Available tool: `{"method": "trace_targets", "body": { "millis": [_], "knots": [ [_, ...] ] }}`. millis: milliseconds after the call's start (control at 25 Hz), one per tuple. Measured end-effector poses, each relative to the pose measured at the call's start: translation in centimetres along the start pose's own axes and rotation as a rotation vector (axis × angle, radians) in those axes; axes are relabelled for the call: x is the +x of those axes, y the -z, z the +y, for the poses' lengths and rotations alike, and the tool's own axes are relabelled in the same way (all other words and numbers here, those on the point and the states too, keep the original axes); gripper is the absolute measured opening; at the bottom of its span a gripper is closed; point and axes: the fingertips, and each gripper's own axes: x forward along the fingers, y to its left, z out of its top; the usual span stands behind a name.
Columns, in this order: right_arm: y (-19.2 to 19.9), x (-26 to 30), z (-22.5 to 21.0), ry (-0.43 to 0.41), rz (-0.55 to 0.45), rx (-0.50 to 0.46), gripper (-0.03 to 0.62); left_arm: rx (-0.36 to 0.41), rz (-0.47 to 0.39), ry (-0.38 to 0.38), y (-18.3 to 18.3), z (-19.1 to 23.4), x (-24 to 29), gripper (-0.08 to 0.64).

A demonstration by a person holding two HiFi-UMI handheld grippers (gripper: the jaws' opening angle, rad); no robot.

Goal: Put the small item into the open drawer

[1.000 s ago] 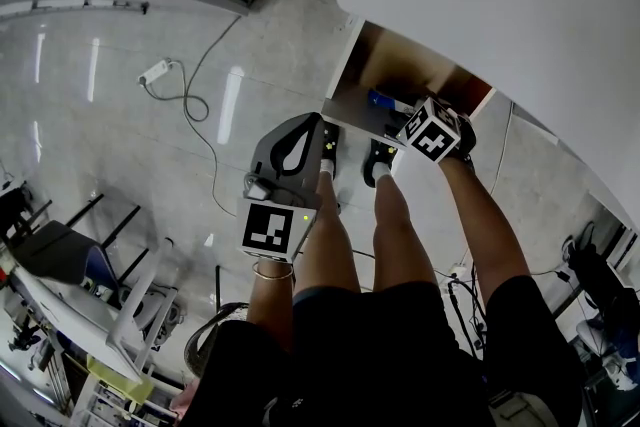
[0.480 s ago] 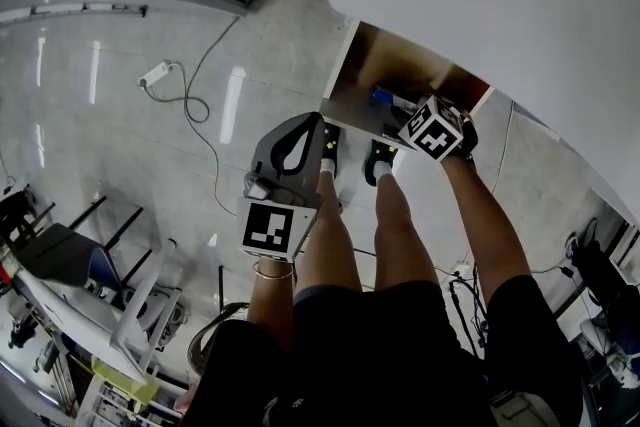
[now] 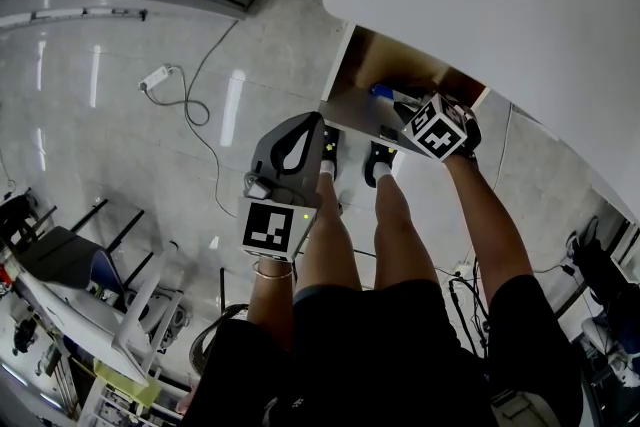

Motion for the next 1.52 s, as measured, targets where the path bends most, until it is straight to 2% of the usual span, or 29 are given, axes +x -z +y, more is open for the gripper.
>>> {"method": "trace_targets", "body": {
  "millis": [400,920,1240,1440,1520],
  "knots": [
    [-0.2,-1.0,-0.8,0.024,-0.017,0.028,0.143,0.013,-0.003,0.007,-0.8,-0.3,0.2,-0.003],
    [-0.2,-2.2,-1.5,0.058,-0.089,0.126,0.128,0.029,-0.007,0.016,-1.5,-1.1,0.2,-0.003],
    [-0.4,-3.5,-1.7,0.095,-0.14,0.181,0.088,0.038,-0.016,0.018,-2.2,-1.5,-0.2,-0.003],
    [-0.9,-5.1,-2.0,0.145,-0.221,0.259,0.013,0.038,-0.026,0.015,-2.6,-1.8,-0.7,-0.003],
    [-1.1,-6.0,-1.9,0.163,-0.257,0.289,0.014,0.043,-0.03,0.016,-2.9,-1.9,-1.0,-0.003]
  ]
}}
